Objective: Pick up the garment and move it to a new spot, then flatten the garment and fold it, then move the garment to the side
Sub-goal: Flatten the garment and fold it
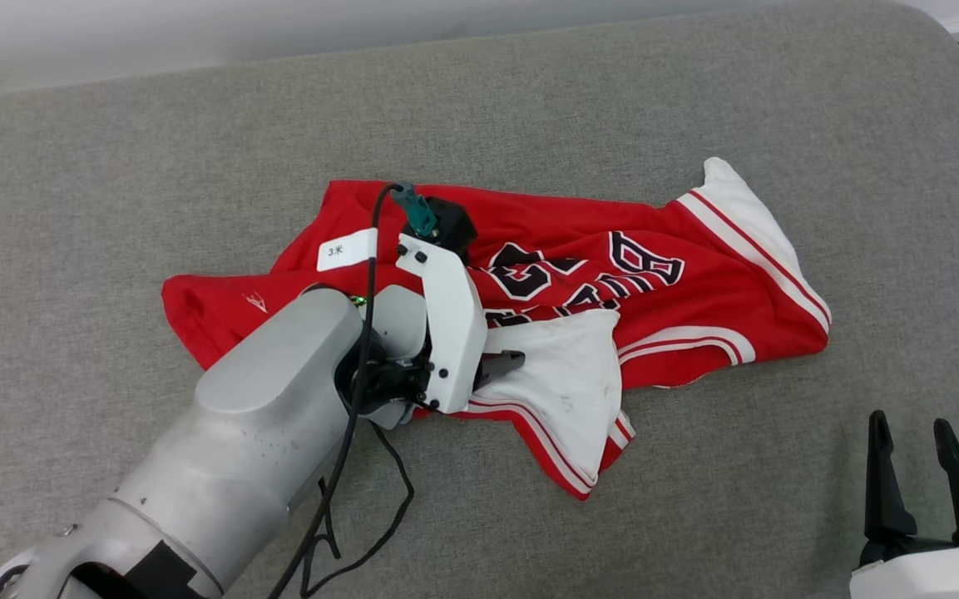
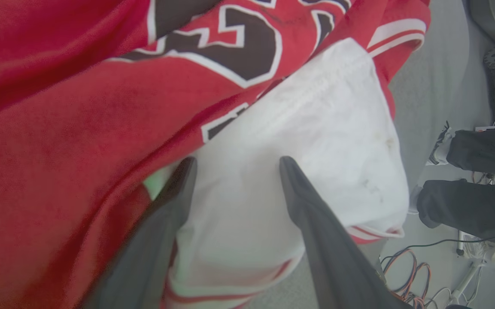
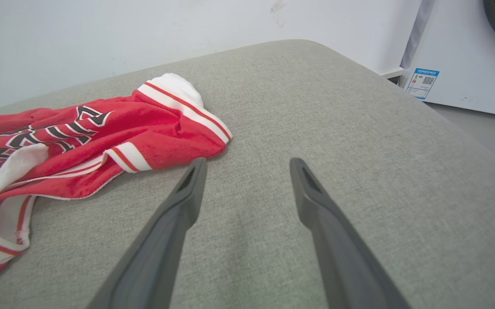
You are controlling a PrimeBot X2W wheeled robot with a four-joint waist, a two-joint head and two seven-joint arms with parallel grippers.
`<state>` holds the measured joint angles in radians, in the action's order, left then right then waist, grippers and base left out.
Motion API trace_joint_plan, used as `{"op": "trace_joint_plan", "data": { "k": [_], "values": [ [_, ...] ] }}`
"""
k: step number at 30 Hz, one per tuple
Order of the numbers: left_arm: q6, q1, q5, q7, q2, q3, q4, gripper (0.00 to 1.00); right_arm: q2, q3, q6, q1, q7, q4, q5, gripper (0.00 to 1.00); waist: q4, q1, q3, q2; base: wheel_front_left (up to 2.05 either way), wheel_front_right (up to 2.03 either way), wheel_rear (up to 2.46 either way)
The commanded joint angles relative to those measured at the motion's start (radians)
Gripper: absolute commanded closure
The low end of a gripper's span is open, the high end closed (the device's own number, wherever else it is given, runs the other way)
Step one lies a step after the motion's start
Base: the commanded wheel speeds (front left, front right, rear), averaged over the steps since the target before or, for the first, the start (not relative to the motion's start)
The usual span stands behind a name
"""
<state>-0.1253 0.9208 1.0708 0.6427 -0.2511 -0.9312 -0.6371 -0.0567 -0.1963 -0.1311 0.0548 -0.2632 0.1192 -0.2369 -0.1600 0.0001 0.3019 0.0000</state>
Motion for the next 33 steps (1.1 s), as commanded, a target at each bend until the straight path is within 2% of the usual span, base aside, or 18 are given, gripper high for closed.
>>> {"op": "trace_joint_plan", "data": {
  "k": [1,6,7,8,9,10,18,22,28,33],
  "values": [
    [0.0,0.012,-0.001,0.004,-0.005,-0.006,-0.017,0.0,0.006,0.005,0.001,-0.021,-0.002,0.001,-0.002,0.0,-0.003,-0.0001,0.003,0.0,0.0,0.0,0.0],
    [-0.003,-0.01,0.002,0.022,-0.005,-0.04,-0.056,0.0,0.007,0.012,0.001,-0.026,-0.002,0.006,-0.008,0.0,-0.01,-0.0001,0.005,0.0,0.0,0.0,0.0],
    [-0.004,-0.018,0.011,0.032,-0.002,-0.049,-0.049,0.33,0.007,0.011,0.001,-0.025,-0.002,0.006,-0.008,0.0,-0.009,-0.0001,0.004,0.0,0.0,0.0,0.0],
    [-0.005,-0.024,0.023,0.038,-0.001,-0.057,-0.033,0.56,0.007,0.008,0.001,-0.023,-0.002,0.005,-0.007,0.0,-0.007,-0.0001,0.005,0.0,0.0,0.0,0.0],
    [-0.005,-0.028,0.035,0.04,0.0,-0.067,-0.009,0.88,0.007,0.006,0.001,-0.021,-0.002,0.006,-0.007,0.0,-0.004,-0.0001,0.005,0.0,0.0,0.0,0.0],
    [-0.006,-0.03,0.046,0.036,-0.005,-0.072,0.01,1.0,0.007,0.006,0.001,-0.02,-0.002,0.003,-0.005,0.0,-0.001,-0.0001,0.005,0.0,0.0,0.0,0.0],
    [-0.006,-0.023,0.117,-0.039,-0.06,-0.108,0.121,1.0,0.008,0.002,0.001,-0.029,-0.002,0.009,-0.005,0.0,0.019,-0.0001,0.003,0.0,0.0,0.0,0.0],
    [-0.006,-0.006,0.162,-0.114,-0.082,-0.098,0.166,1.0,0.007,-0.007,0.001,-0.023,-0.002,0.008,0.001,0.0,0.037,-0.0001,-0.005,0.0,0.0,0.0,0.0],
    [-0.006,0.004,0.221,-0.233,-0.155,-0.092,0.28,1.0,0.007,-0.017,0.001,0.004,-0.002,0.018,0.008,0.0,0.078,-0.0001,-0.023,0.0,0.0,0.0,0.0],
    [-0.006,-0.016,0.269,-0.389,-0.241,-0.05,0.416,1.0,0.003,-0.03,0.001,0.017,-0.002,0.027,0.011,0.0,0.12,-0.0001,-0.04,0.0,0.0,0.0,0.0]
  ]
}}
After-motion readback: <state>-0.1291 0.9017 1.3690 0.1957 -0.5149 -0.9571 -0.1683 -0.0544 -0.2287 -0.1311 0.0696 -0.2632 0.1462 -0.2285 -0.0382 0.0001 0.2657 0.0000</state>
